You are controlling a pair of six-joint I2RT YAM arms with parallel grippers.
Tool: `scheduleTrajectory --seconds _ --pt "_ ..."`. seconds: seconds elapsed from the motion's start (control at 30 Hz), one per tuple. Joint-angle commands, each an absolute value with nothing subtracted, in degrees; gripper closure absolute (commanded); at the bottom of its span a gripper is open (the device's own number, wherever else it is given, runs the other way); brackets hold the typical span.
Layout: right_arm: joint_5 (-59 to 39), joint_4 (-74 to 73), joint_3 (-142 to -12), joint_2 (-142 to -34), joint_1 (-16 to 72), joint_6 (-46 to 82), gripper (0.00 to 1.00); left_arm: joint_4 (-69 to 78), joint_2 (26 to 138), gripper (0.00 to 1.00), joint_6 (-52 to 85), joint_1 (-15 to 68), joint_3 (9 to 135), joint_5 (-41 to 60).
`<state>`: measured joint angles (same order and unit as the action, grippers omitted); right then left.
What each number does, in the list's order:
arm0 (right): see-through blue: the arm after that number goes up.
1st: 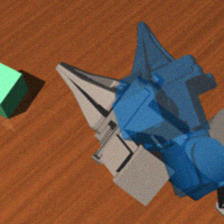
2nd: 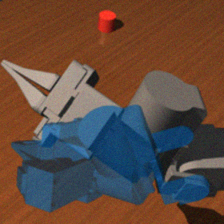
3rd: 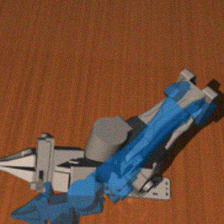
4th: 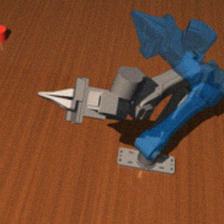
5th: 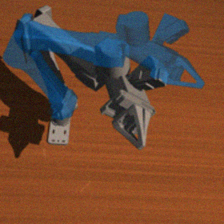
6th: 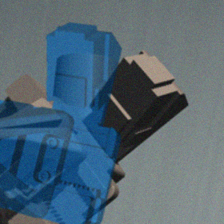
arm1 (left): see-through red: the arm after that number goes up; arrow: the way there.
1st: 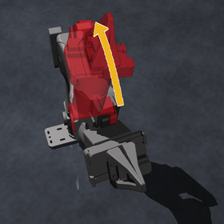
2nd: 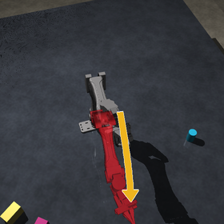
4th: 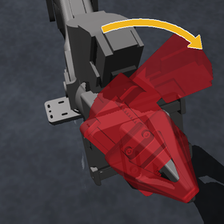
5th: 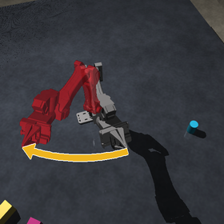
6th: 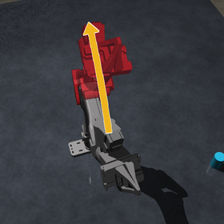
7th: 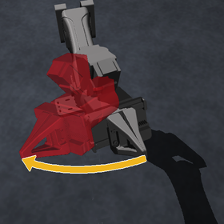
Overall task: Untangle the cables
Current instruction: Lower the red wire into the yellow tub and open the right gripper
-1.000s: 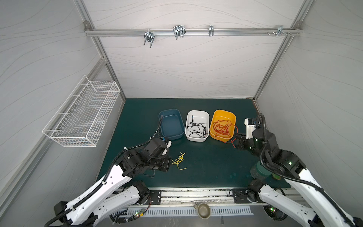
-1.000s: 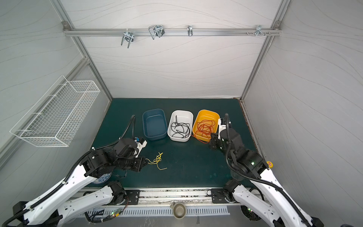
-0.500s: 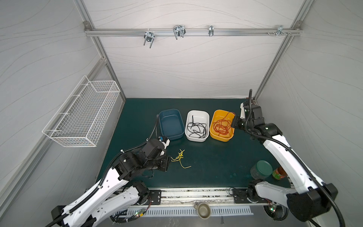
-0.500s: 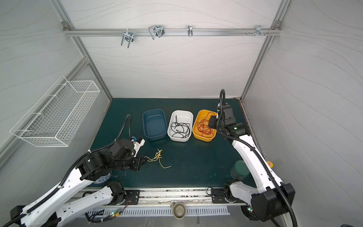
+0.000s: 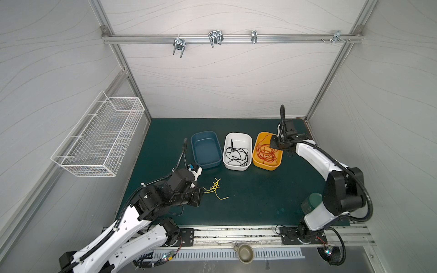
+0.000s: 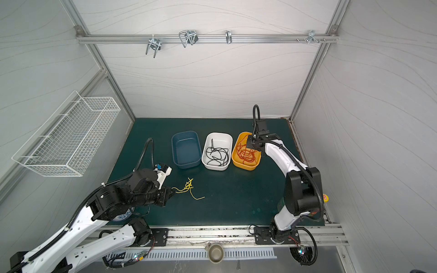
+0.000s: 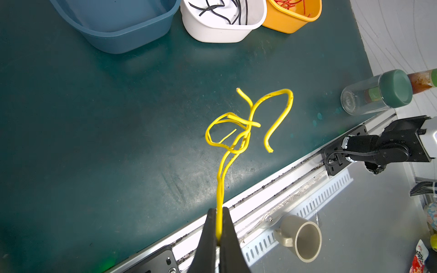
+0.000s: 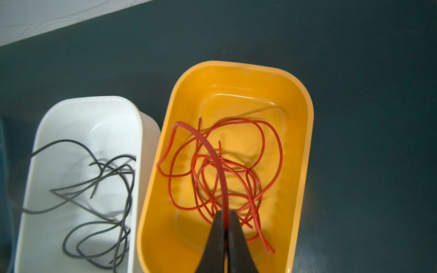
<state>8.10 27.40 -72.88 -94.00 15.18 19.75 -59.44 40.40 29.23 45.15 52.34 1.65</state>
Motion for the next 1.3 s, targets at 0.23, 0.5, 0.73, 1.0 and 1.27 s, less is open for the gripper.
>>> scheduleTrajectory --seconds 0.23,0.5,0.73,1.0,1.27 --pt "7.26 28.87 -73.77 -105.22 13.55 17.38 1.00 -57.54 39.48 1.00 29.79 44.96 52.36 0.09" --pt "6.94 30.20 -73.84 -109.23 13.27 19.33 1.00 -57.66 40.08 1.00 29.79 44.96 52.38 0.00" --pt "7.59 33.04 -75.82 -109.07 12.79 20.21 0.94 -57.62 40.06 1.00 29.80 45.00 52.34 0.09" --pt "8.52 35.96 -78.85 -106.19 12.83 19.95 0.79 -57.54 39.86 1.00 29.88 44.94 52.29 0.18" --pt "10.02 39.28 -81.83 -103.12 12.78 19.52 0.54 -57.56 39.64 1.00 29.97 45.15 52.29 0.09"
